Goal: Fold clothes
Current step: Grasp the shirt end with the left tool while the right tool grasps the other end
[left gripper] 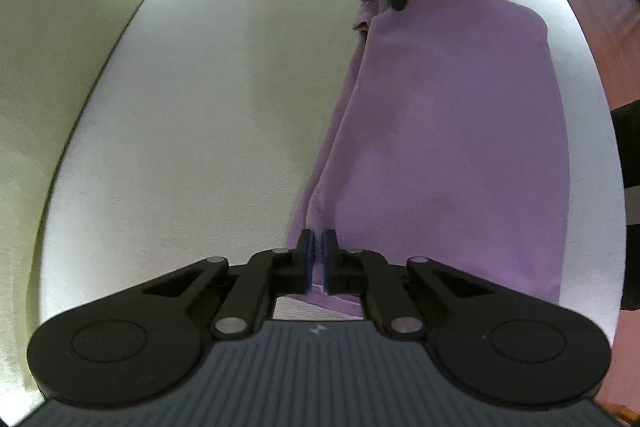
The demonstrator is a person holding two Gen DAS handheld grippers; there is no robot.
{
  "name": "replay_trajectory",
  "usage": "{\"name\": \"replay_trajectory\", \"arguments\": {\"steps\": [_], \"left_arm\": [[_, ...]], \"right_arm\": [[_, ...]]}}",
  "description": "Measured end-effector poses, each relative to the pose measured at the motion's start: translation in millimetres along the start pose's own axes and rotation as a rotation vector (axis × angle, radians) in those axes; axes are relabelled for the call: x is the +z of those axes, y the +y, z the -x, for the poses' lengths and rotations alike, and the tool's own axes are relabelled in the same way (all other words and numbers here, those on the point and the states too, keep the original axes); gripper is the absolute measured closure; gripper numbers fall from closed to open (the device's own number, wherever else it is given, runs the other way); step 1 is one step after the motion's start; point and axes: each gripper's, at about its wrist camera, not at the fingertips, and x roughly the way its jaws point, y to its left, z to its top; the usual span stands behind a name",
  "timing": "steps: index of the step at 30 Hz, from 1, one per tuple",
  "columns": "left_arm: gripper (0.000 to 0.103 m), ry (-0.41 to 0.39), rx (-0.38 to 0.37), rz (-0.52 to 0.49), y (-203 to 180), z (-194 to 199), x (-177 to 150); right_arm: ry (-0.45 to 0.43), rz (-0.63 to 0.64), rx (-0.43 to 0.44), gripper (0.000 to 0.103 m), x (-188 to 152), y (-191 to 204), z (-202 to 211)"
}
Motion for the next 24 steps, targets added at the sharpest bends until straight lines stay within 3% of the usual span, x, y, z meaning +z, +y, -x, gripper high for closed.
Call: {"name": "replay_trajectory", "arguments": {"steps": [2,12,15,18,24], "left_arm": [[0.102,-0.013,0.016,0.004,-3,3,-2],[0.102,-0.078,0.065,0.026,-11,26,-7],[0.102,-0.088,0.087,0.045,-9,30,-9],[0.102,-0.095,0.103,0.081,-10,31,-13],[0.102,-0.107,0.14,0.135,-11,20,-21]], "right_arm": [[0.017,0.017,0.008,0.096,0,-3,-3],[0.082,0.087,0.04,0.096,1,-7,-14],[0.087,0.139,0.041,0.102,2,-3,-17],[0.031,0.188,0.026,0.103,0,1,-7],[-0.085,0.161,0.005,0.103,-10,-1,15]]}}
